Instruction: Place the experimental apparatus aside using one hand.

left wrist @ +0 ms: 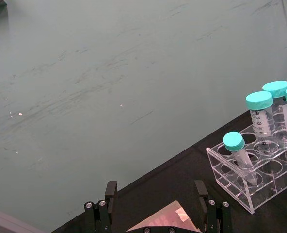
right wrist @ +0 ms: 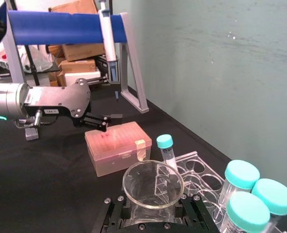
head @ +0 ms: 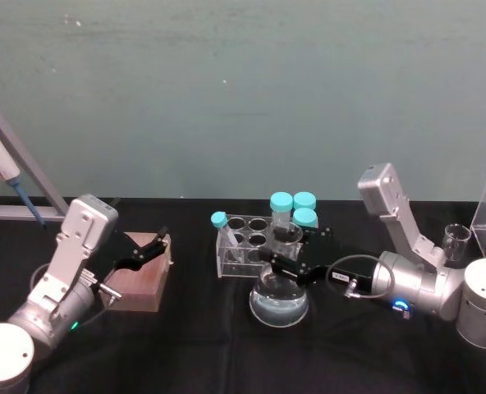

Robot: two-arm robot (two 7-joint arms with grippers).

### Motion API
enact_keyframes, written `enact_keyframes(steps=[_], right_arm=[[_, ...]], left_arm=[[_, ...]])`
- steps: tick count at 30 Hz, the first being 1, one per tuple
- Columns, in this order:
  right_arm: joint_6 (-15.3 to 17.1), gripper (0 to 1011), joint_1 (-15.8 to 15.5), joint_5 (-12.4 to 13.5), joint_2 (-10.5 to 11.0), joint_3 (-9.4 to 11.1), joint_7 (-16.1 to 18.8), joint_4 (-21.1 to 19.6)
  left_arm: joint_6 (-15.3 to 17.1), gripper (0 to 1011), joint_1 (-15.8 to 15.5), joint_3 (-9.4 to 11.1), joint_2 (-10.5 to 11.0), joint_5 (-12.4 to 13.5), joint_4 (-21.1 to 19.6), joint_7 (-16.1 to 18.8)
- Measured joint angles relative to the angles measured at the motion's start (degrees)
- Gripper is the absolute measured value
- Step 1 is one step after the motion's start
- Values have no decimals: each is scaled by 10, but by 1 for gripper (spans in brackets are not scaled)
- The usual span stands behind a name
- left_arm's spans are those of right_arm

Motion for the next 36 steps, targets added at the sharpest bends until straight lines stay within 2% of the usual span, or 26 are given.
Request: enact_keyframes(steps=[11, 19, 25, 36], right_arm=[[24, 451, -30, 24, 33, 15, -14, -48], [38, 451, -54, 40, 61, 39, -43, -82], [35, 451, -66, 36, 78, 52, -68, -97], [29, 451, -86, 18, 98, 96, -127, -111]], left_arm=[[0, 1000, 0, 0, 0, 0, 0, 0], [0, 1000, 0, 0, 0, 0, 0, 0], [0, 1000, 0, 0, 0, 0, 0, 0], [0, 1000, 0, 0, 0, 0, 0, 0]])
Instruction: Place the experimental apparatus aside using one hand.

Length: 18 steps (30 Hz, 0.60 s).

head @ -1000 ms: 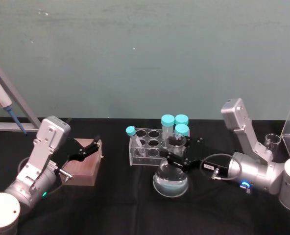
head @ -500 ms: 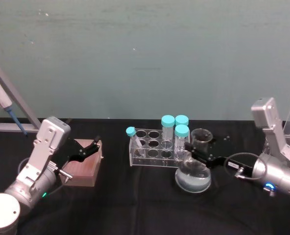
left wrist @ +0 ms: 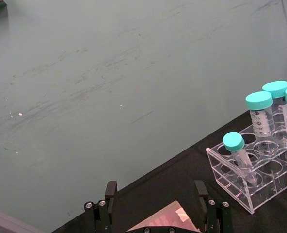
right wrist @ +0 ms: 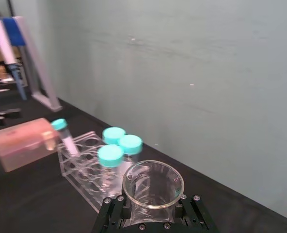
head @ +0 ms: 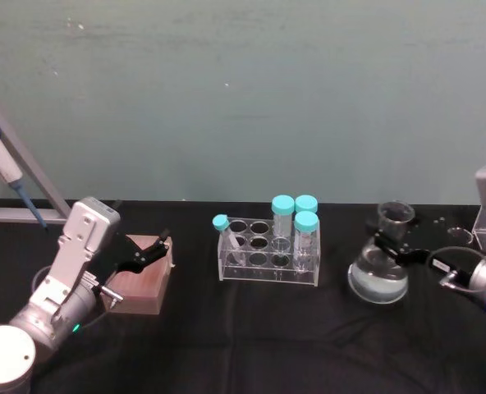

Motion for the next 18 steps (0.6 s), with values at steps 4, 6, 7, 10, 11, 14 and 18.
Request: enact_keyframes(steps=[4, 6, 7, 10, 11, 14, 18], right_arm=[[2, 451, -8, -6, 3, 16, -17, -4], [3, 451, -9, -6, 3, 18, -18, -4], [4, 451, -11, -8, 4, 23, -21, -4], [7, 451, -16, -10, 6, 31, -25, -6], [8, 451, -18, -11, 8, 35, -26, -7], [11, 451, -24, -12, 10, 44, -30, -9], [14, 451, -33, -14, 13, 56, -39, -13]], left_arm=[[0, 1000, 0, 0, 0, 0, 0, 0], [0, 1000, 0, 0, 0, 0, 0, 0], [0, 1000, 0, 0, 0, 0, 0, 0], [0, 1000, 0, 0, 0, 0, 0, 0], [0, 1000, 0, 0, 0, 0, 0, 0], [0, 1000, 0, 0, 0, 0, 0, 0], [0, 1000, 0, 0, 0, 0, 0, 0]])
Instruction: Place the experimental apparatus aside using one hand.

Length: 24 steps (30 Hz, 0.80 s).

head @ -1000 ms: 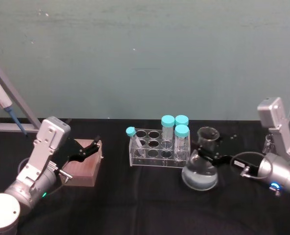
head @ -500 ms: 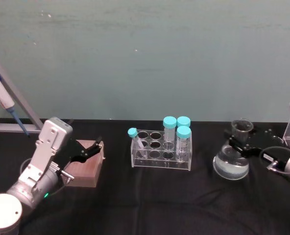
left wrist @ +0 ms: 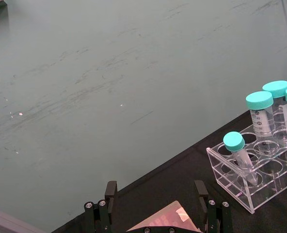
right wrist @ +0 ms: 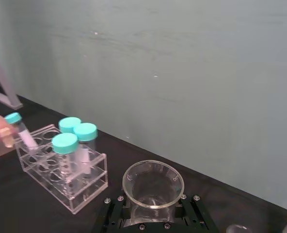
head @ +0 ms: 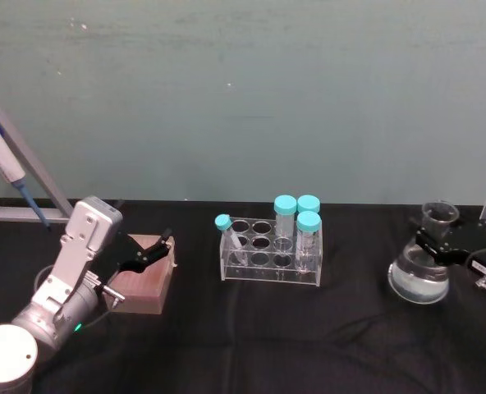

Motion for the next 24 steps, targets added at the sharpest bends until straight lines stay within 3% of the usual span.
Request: enact_keyframes(steps=[11, 24], right_arm=[[8, 451, -19, -9, 2, 32, -25, -8], [16, 451, -27, -19, -1, 50, -32, -3]], left_arm=[[0, 1000, 0, 0, 0, 0, 0, 0], [0, 1000, 0, 0, 0, 0, 0, 0]])
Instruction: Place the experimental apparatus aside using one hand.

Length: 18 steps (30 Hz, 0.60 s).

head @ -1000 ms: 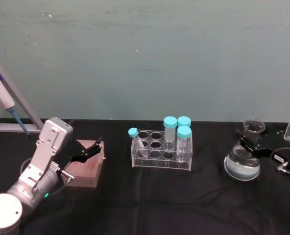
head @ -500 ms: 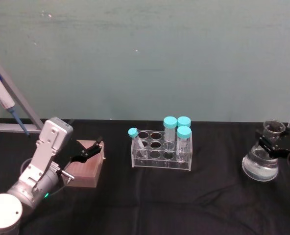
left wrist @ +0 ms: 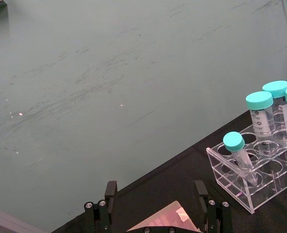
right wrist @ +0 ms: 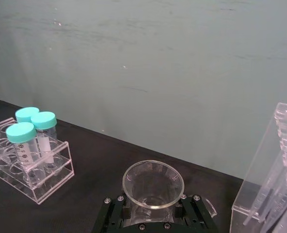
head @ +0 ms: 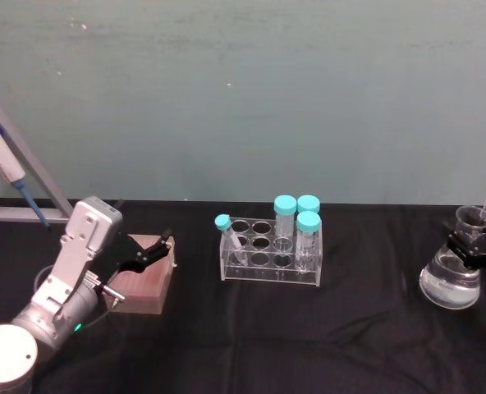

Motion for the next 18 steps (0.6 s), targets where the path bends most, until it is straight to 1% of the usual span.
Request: enact_keyframes(steps=[8, 18], right_arm=[[1, 451, 3, -8, -5, 8, -4, 15], [0, 451, 11, -18, -12, 13, -4, 31]], left_arm=[[0, 1000, 0, 0, 0, 0, 0, 0], [0, 1000, 0, 0, 0, 0, 0, 0]])
